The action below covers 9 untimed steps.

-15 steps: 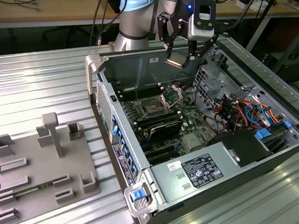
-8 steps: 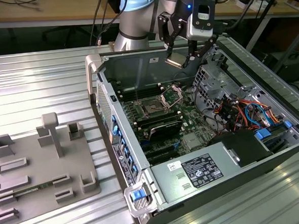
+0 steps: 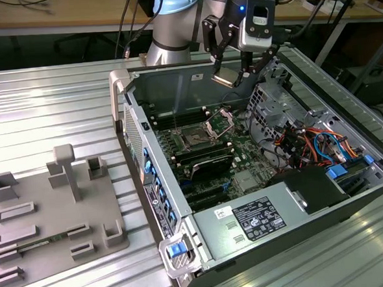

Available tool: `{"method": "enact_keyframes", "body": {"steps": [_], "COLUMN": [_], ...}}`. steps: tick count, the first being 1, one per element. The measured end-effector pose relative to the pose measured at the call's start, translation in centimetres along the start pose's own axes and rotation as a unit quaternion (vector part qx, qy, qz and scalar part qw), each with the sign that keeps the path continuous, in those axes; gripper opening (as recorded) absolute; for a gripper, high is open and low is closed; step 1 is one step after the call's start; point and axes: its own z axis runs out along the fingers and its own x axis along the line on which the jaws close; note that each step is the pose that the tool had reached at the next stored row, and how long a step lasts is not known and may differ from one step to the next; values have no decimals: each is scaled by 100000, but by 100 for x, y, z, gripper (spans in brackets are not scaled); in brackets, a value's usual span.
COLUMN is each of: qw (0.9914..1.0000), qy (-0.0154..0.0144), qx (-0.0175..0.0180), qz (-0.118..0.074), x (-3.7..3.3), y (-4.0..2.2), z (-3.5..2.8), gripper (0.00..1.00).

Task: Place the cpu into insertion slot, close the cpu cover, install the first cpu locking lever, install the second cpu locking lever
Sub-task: 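Place the cpu into insertion slot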

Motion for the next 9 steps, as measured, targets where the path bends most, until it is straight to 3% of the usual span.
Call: {"method": "enact_keyframes", "body": {"steps": [9], "qw": [99993], "qy": [-112], "qx": [-25], "qz": [1219], "x": [0], "y": [0], "z": [0], "gripper": [55]}}
